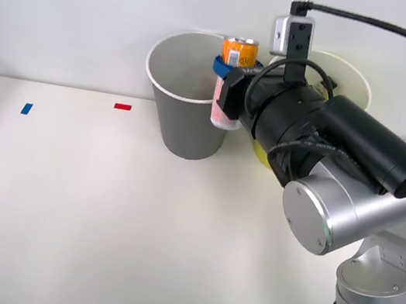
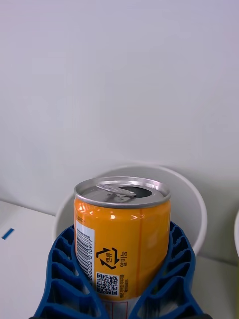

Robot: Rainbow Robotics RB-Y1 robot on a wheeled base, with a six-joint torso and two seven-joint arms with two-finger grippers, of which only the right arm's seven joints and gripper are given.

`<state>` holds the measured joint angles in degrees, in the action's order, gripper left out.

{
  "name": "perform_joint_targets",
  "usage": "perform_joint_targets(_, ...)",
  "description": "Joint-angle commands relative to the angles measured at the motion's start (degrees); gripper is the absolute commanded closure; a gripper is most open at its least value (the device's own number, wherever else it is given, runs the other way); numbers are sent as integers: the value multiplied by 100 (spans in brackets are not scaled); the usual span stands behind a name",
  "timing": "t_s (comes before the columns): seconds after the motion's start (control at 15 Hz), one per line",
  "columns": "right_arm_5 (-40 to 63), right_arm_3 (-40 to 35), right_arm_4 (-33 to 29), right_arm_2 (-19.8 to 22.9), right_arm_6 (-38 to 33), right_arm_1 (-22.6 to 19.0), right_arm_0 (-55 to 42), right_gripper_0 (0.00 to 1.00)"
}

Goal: Put cans in the gray bin, plastic bottles in the light green bin

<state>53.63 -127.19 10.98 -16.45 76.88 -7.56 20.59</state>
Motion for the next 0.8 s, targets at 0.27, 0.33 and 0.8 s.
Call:
perform_joint_targets(0.27,-1346,985,212,125,64,431,692,100)
perform_joint_targets(0.33,-1575,1346,133,133,81,492,912,100)
perform_joint_targets(0.8,-1742,2936,-649,177,-94,809,2125,100)
